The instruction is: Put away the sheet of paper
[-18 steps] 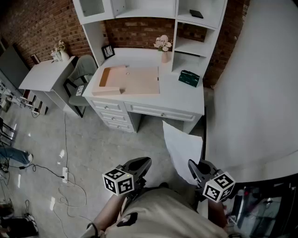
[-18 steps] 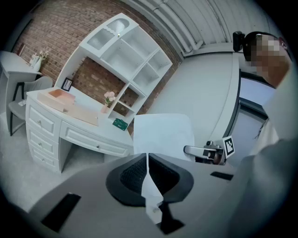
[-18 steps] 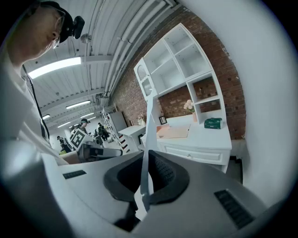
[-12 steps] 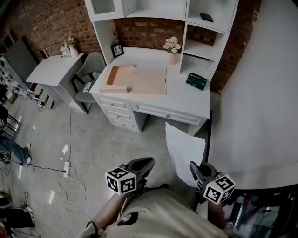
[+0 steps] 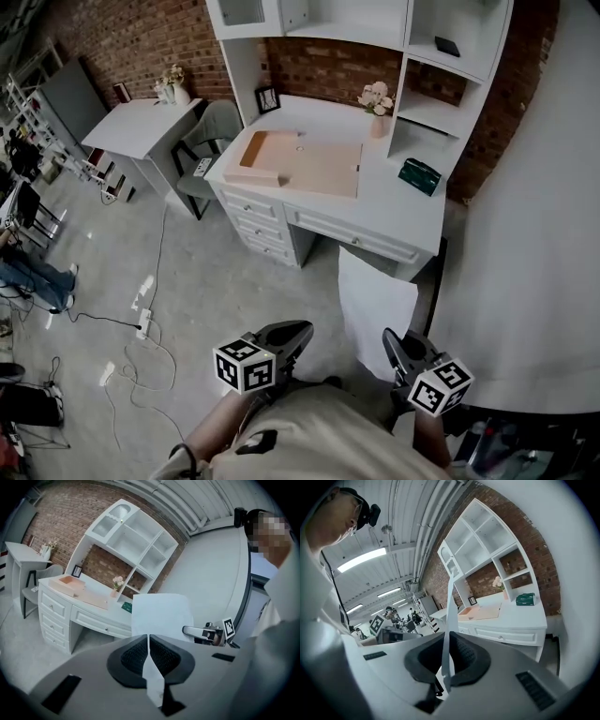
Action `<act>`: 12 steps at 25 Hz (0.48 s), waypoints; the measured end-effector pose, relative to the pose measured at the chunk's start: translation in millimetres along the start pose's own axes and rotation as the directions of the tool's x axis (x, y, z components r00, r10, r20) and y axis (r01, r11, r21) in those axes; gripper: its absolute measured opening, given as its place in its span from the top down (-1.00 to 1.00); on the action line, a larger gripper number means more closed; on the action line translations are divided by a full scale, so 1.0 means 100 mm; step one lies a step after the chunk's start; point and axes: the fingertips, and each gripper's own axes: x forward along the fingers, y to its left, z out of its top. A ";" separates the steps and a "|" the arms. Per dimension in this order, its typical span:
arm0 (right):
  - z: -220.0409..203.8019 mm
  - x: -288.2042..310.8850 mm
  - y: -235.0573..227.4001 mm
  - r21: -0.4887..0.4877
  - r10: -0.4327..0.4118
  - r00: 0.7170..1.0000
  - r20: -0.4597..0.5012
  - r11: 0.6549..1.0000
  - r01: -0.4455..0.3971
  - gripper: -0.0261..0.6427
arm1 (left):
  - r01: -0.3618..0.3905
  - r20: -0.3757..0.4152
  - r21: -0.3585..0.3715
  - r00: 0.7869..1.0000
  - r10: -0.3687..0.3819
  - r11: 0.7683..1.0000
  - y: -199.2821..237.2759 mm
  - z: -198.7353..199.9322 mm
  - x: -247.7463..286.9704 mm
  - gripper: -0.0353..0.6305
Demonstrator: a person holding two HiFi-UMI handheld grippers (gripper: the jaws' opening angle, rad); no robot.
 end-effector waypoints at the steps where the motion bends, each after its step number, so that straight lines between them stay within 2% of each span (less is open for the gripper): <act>1: 0.00 0.01 -0.02 -0.003 0.012 1.000 -0.002 1.000 -0.012 0.84 | -0.009 -0.001 0.003 1.000 0.009 1.000 -0.01 0.00 0.01 0.82; 8: 0.00 0.05 -0.10 0.017 0.049 0.999 -0.016 0.999 -0.048 0.84 | -0.033 -0.010 0.058 0.999 0.034 0.998 -0.08 0.02 0.08 0.82; 12: 0.03 0.11 -0.15 0.019 0.041 0.999 -0.020 0.999 -0.040 0.84 | -0.032 -0.010 0.051 0.999 0.032 0.998 -0.03 0.06 0.13 0.82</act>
